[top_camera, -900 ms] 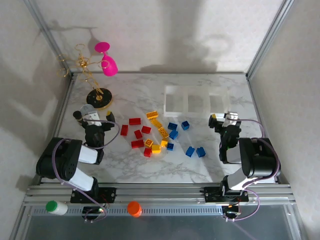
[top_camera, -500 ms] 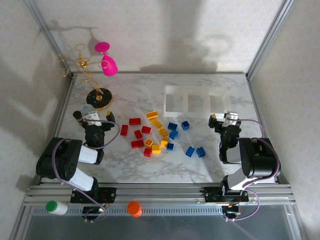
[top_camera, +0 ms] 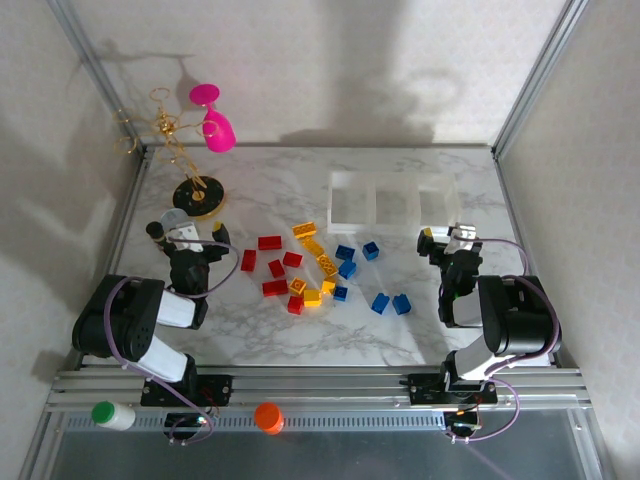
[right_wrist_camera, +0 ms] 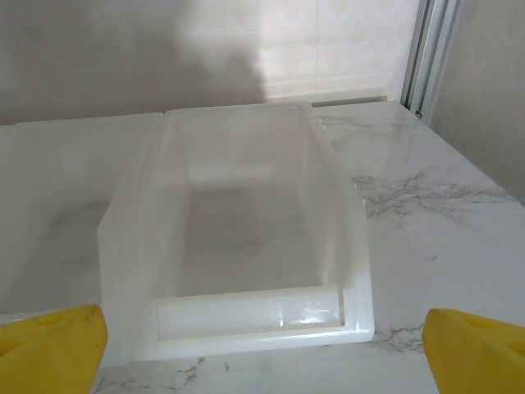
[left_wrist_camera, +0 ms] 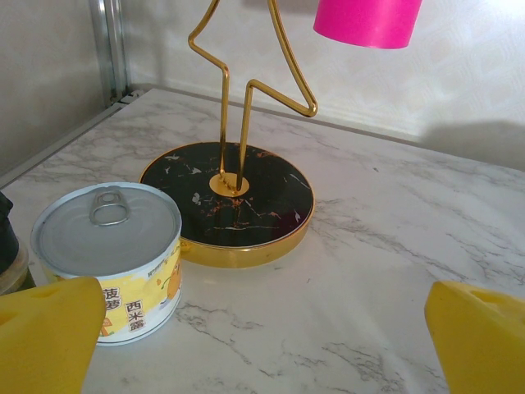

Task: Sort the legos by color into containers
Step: Pick up the lego from the center of the table.

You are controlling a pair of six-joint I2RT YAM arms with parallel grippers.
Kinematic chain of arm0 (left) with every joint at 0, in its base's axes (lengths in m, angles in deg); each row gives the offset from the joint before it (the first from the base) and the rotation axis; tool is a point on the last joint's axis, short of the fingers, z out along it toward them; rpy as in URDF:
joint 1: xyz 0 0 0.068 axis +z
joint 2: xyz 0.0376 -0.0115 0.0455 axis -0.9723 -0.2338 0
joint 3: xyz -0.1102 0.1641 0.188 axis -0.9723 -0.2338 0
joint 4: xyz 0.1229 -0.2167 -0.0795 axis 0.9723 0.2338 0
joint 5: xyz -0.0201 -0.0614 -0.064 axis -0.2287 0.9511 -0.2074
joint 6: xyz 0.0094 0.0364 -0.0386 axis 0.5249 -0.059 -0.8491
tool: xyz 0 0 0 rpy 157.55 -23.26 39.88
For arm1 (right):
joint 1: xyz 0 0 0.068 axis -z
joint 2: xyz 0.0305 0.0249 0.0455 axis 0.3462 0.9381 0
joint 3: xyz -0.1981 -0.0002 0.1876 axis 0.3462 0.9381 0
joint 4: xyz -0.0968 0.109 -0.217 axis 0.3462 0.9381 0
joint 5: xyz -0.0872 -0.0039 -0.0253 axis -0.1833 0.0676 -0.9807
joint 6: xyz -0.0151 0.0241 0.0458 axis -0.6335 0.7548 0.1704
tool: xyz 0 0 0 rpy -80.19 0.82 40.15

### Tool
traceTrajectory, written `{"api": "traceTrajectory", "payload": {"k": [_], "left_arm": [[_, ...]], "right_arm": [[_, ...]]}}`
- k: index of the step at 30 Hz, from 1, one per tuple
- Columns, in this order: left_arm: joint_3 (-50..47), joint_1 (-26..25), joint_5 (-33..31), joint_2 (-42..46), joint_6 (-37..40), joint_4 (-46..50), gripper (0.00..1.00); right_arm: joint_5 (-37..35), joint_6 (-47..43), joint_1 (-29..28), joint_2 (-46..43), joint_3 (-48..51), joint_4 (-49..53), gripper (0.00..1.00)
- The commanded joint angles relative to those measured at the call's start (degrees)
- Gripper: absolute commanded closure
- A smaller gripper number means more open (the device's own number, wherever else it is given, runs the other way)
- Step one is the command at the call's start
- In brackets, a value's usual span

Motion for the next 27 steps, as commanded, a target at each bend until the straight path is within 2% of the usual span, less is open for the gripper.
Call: {"api": "traceTrajectory", "payload": {"k": [1,9,15,17,21,24,27], "left_arm": [[0.8,0.6,1.2,0.2,0.9,0.3,0.00],[0.8,0.5,1.2,0.6,1.1,0.5,0.01],[-1.4,-0.1,0.7,6.5,1.5,1.5,0.01],[-1.5,-0.1,0.8,9.4,1.1,4.8,0.00],[2.8,-0.1,1.1,15.1,-1.6,19.5,0.01],[3.2,-0.1,1.6,18.1,-3.4,23.7,0.01],[4.0,-0.2,3.0,20.9,-4.1,28.5,0.01]], "right_arm": [[0.5,-0.7,0.3,0.0,-0.7,-2.4,0.01],[2.4,-1.4,0.3,-0.5,-1.0,-1.4,0.01],[1.9,-1.1,0.3,-3.1,0.7,-2.4,0.01],[1.7,-1.1,0.3,-4.3,0.2,-0.6,0.01],[-0.8,0.7,0.2,-9.5,-2.2,9.0,0.01],[-2.9,2.6,0.3,-13.0,-2.3,13.7,0.01],[-4.2,6.3,0.3,-16.9,-6.9,22.4,0.01]]}}
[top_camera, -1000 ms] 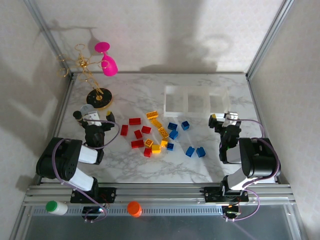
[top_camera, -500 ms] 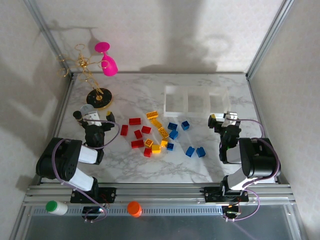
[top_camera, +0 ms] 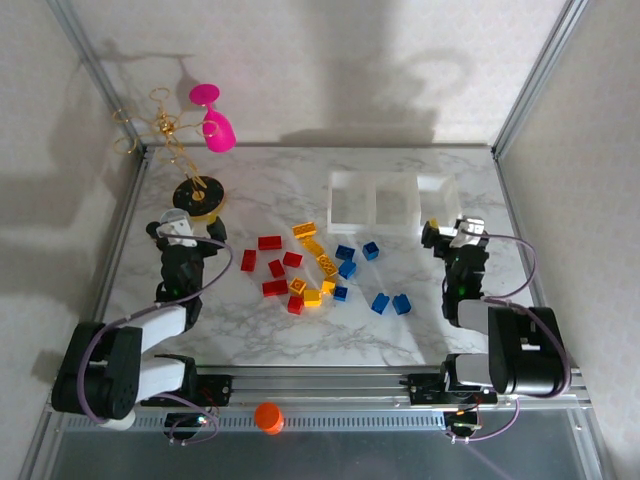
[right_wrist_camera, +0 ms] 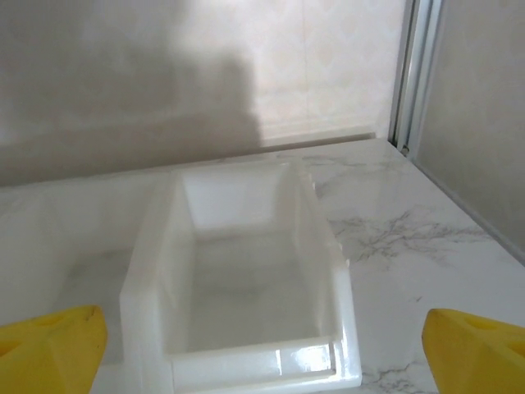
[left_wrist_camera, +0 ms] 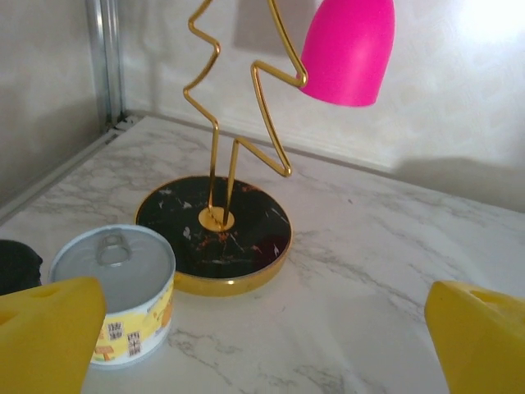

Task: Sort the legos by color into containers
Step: Pick up the lego from the center of the table.

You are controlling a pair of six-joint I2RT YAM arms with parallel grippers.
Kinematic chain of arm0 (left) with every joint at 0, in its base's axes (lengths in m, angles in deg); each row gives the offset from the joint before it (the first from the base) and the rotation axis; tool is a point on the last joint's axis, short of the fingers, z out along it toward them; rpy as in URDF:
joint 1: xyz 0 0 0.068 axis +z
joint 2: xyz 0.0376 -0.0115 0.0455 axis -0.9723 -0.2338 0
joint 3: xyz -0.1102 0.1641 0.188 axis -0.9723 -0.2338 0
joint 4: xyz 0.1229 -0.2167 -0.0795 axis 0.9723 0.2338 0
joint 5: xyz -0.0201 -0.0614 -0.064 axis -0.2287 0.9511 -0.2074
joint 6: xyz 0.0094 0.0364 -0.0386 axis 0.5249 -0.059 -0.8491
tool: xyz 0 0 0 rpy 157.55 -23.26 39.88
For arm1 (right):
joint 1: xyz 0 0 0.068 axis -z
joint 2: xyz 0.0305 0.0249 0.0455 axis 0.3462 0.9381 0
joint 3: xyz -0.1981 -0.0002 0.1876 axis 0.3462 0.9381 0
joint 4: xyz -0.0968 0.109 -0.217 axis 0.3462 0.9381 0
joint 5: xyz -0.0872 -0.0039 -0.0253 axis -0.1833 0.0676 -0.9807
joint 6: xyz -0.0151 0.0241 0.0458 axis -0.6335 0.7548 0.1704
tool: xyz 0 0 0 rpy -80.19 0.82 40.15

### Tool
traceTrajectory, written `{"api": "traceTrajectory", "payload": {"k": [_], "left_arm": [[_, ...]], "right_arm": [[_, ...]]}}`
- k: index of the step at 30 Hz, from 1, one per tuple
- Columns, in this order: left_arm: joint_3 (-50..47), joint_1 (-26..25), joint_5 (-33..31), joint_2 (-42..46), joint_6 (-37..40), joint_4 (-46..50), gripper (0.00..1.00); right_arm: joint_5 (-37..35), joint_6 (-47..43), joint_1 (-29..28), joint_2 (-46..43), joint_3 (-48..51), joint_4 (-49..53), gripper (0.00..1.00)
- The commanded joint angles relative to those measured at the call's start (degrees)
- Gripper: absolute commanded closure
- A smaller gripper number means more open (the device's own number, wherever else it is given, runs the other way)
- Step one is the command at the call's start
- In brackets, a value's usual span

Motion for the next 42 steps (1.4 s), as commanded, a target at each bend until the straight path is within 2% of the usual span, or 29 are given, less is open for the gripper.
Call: {"api": "traceTrajectory", "payload": {"k": [1,5,7,9,12,16,20,25,31,37,42], "left_arm": [[2.5,-0.1,1.7,3.0,-2.4,11.0,0.01],[4.7,0.1,0.3,7.7,-5.9,18.3,0.00],[5.3,0.2,1.0,9.9,-9.1,21.0,0.01],[5.5,0.4,1.2,11.9,-13.3,22.6,0.01],[5.1,0.7,-0.5,14.5,-21.3,25.3,0.01],[7.1,1.1,-4.5,16.2,-30.2,33.6,0.00],[7.5,1.1,2.0,17.0,-31.1,36.4,0.01],[7.1,0.1,6.5,19.3,-34.1,41.4,0.00],[6.6,-6.0,9.0,22.6,-34.7,44.9,0.00],[6.3,-13.5,8.8,25.2,-36.1,46.2,0.00],[5.3,-18.7,7.5,25.1,-37.0,45.1,0.00]], "right_arm": [[-3.1,5.7,0.3,-4.2,-5.0,12.1,0.01],[-5.3,13.1,0.3,-6.8,-9.9,24.6,0.01],[-9.0,20.1,0.4,-7.7,-13.0,33.3,0.01],[-8.8,24.0,0.5,-8.7,-14.8,40.1,0.01],[-3.8,24.9,0.4,-10.1,-16.1,45.4,0.01],[3.5,24.5,0.3,-13.8,-15.3,48.4,0.01],[5.6,23.4,-0.8,-15.4,-16.5,54.2,0.01],[7.6,20.6,-5.5,-13.9,-20.1,61.0,0.01],[9.4,19.7,-13.4,-9.1,-22.3,64.8,0.01],[5.2,18.7,-22.3,-3.3,-25.3,68.1,0.01],[1.1,17.5,-27.5,2.8,-28.4,70.8,0.03]]}}
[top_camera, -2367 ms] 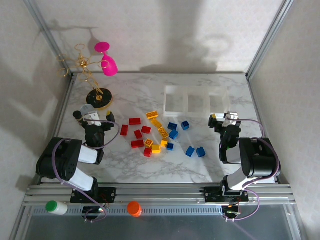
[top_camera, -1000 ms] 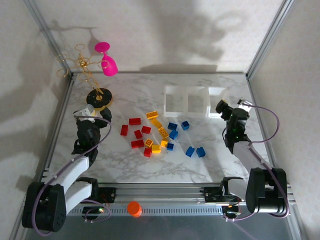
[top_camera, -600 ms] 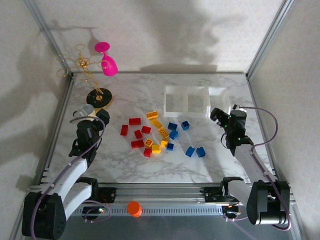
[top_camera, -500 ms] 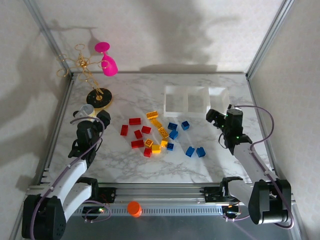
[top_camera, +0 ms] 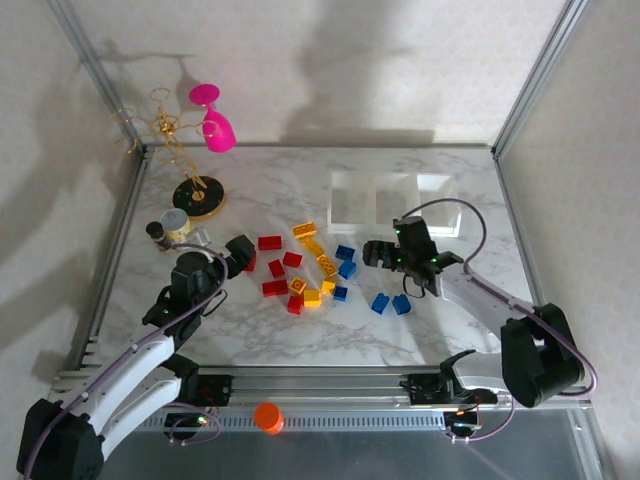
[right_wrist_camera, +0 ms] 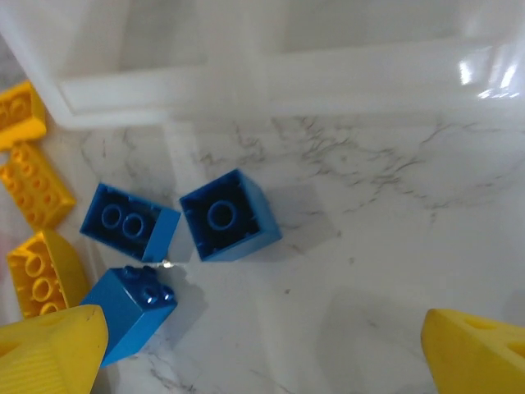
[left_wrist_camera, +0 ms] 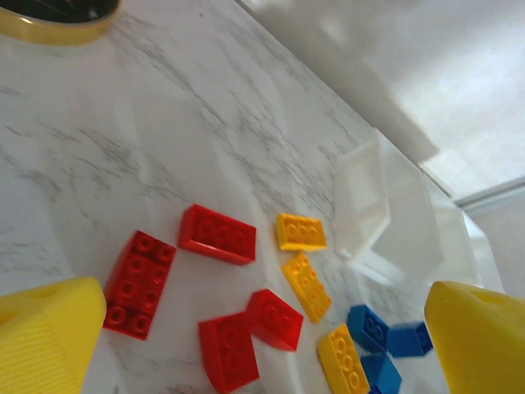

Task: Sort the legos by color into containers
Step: Pick up the lego from the center of the table.

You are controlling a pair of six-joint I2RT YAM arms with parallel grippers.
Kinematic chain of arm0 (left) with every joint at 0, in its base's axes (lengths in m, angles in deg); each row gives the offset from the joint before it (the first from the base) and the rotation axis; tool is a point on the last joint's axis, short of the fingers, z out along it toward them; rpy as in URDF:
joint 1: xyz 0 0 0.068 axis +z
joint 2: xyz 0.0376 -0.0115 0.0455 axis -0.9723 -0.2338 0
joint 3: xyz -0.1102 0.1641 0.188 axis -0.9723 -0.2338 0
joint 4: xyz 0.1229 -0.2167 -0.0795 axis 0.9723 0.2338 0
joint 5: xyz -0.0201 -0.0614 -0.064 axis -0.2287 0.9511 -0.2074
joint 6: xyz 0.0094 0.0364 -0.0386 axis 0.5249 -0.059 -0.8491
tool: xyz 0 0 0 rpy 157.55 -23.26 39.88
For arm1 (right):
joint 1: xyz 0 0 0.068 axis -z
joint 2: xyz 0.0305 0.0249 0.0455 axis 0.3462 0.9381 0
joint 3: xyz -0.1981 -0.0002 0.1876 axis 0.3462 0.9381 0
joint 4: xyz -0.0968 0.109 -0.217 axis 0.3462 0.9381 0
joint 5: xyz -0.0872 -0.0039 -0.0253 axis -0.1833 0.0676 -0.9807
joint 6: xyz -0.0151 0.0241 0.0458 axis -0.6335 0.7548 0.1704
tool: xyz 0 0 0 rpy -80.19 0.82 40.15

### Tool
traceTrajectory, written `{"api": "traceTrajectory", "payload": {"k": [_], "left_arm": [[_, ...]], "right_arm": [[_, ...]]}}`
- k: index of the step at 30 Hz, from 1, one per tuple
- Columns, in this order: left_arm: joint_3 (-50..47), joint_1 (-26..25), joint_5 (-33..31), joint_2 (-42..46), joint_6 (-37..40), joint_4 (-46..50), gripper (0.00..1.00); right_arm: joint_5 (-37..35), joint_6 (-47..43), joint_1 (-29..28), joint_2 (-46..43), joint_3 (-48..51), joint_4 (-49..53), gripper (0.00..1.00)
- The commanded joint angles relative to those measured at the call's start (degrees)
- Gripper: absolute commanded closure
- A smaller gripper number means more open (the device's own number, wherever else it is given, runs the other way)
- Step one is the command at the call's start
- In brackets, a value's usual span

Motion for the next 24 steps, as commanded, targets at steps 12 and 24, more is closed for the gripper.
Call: {"api": "traceTrajectory", "payload": {"k": [12,24], "left_arm": [[3.0,-11.5,-1.7,-8.9,-0.5,-4.2,0.00],[6.1,-14.4,-1.8,-13.0,2.4,-4.1,0.00]], "right_arm": [[-8.7,-5.9,-4.1,14.3,-11.7,6.0,0.17],[-8.8,-8.9,-4.2,22.0,-16.3,6.0,0.37]]}}
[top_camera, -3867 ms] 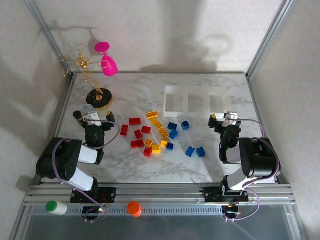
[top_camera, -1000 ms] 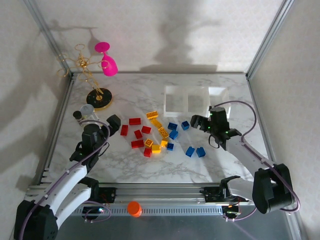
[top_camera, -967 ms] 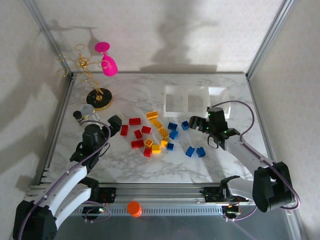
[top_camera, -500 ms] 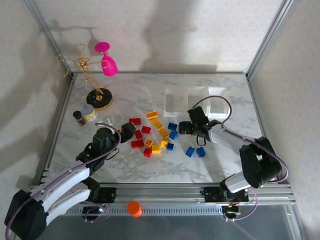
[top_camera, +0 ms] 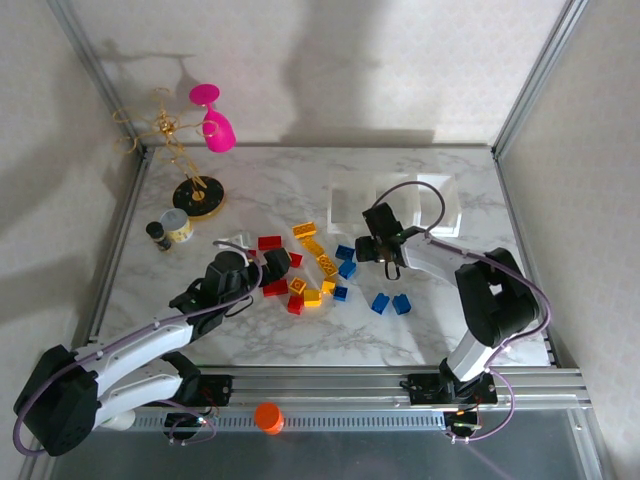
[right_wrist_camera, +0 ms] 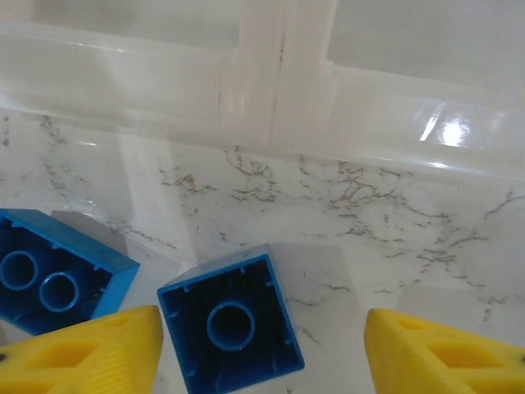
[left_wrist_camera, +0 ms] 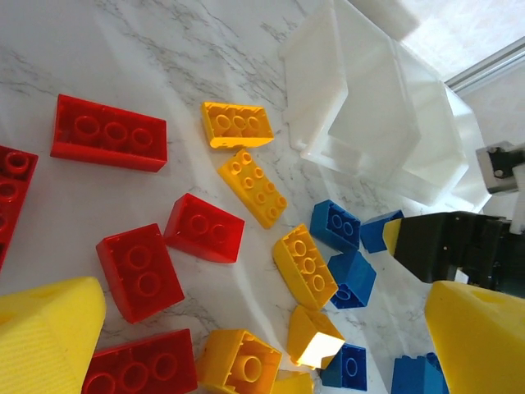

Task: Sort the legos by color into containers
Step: Pick up the lego from the center of the table.

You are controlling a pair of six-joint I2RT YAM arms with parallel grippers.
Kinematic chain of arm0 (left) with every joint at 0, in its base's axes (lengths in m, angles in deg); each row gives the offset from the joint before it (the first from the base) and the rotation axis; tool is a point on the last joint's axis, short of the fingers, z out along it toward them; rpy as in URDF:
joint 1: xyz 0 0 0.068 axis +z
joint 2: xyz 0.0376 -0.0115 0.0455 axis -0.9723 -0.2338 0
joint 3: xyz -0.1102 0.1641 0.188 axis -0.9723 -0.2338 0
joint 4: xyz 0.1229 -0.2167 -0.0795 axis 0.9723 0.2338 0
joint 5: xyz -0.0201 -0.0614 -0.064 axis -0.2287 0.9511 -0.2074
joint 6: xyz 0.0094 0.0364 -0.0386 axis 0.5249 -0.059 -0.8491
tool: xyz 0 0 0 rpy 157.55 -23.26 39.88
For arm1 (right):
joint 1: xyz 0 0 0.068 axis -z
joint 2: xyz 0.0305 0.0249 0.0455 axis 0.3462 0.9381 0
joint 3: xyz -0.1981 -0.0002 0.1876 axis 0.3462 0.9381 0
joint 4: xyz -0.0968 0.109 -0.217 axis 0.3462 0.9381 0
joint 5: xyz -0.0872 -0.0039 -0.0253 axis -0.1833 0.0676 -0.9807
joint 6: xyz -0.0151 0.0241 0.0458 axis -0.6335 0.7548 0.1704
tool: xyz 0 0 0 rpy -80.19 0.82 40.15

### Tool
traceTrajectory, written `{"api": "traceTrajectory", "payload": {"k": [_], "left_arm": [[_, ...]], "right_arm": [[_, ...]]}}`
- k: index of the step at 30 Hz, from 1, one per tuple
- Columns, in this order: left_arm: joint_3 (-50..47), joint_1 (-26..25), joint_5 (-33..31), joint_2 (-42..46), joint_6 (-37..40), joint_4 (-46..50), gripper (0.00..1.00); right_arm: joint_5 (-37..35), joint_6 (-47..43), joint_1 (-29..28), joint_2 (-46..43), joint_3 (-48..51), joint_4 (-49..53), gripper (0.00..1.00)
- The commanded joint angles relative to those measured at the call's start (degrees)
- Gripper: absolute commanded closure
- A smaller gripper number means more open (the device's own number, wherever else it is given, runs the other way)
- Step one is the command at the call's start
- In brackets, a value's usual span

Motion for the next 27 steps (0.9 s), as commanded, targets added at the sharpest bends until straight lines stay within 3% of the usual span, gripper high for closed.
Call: {"api": "traceTrajectory", "payload": {"k": [1,14,17,27], "left_arm": [[2.6,-0.4,-0.8,-0.2,2.2,-0.1,0.00],[5.4,-0.4,0.1,-0.5,5.1,2.3,0.00],[5.8,-0.4,0.4,-0.6,5.0,2.0,0.00],[10.7,-0.4,-0.9,-1.2,5.9,3.8,0.00]], "right_arm": [[-1.8,-1.5,-0.6,1.8,-2.1,1.7,0.38],[-1.7,-2.6,-0.5,1.9,-3.9,2.6,0.73],[-1.7,-2.4,-0.5,-0.5,-4.0,3.7,0.78],[3.6,-1.9,-0.5,-5.8,-10.6,6.2,0.78]]}}
